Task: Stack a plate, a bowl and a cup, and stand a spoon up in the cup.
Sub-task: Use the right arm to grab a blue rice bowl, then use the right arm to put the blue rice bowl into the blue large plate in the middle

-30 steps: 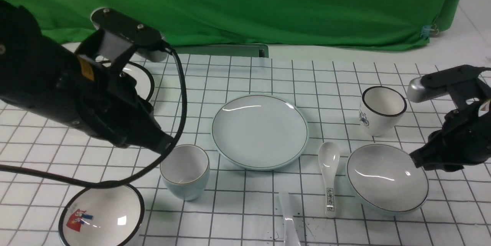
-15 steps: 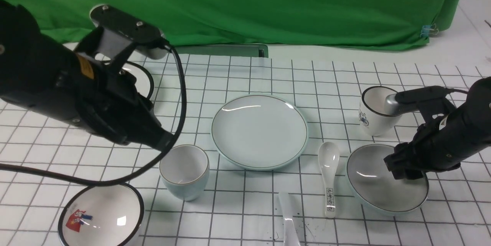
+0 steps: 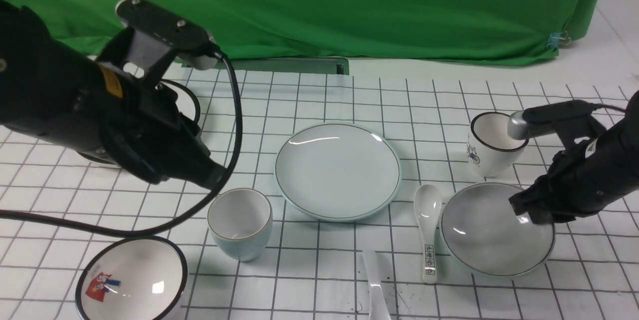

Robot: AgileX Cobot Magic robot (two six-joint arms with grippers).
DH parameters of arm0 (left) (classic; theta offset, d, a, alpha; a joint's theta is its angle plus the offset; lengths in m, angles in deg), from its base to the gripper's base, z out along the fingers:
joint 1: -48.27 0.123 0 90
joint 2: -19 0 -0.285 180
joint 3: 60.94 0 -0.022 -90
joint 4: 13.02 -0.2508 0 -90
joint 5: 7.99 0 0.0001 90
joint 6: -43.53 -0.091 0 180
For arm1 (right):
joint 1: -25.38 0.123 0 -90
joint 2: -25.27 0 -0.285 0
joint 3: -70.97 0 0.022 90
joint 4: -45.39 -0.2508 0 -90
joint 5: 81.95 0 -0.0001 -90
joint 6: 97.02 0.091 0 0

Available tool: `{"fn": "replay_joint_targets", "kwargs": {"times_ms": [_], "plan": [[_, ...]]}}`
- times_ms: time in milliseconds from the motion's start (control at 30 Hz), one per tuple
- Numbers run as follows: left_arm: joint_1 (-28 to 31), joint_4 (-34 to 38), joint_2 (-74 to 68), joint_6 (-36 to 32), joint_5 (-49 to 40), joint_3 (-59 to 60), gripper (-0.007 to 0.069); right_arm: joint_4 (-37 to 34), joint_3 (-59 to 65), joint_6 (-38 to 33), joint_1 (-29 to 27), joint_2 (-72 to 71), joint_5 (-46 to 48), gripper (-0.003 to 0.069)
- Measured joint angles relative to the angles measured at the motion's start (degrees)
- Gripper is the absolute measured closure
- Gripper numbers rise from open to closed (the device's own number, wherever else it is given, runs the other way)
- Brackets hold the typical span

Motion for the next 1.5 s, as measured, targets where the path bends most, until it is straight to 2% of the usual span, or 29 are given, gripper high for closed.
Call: {"fn": "replay_joint_targets", "kwargs": {"times_ms": [133,300,467,767,1367,1467,1500], "plan": [[0.0,-0.1,0.0,0.0,0.1,0.0,0.0653,-0.1,-5.2,-0.2,2.3,-4.0,1.5,0.0585],[0.0,-0.1,0.0,0.0,0.6,0.0,0.0653,-3.8,-12.6,-2.2,7.0,-3.4,0.7,0.0585],[0.0,-0.1,0.0,-0.1,0.7,0.0,0.0653,-7.6,-23.6,-3.1,11.7,6.1,-0.9,0.0585],[0.0,-0.1,0.0,-0.2,0.7,0.0,0.0653,-12.6,-36.7,-2.6,13.6,24.6,0.4,0.0585],[0.0,-0.1,0.0,-0.2,2.4,0.0,0.0653,-15.0,-39.3,-1.5,14.6,32.5,0.7,0.0584],[0.0,-0.2,0.0,-0.1,2.4,0.0,0.0652,-15.0,-39.3,-1.5,14.7,32.5,0.5,0.0566],[0.0,-0.2,0.0,0.4,2.4,0.0,0.0642,-14.9,-39.6,-1.5,14.7,32.5,0.8,0.0526]]}}
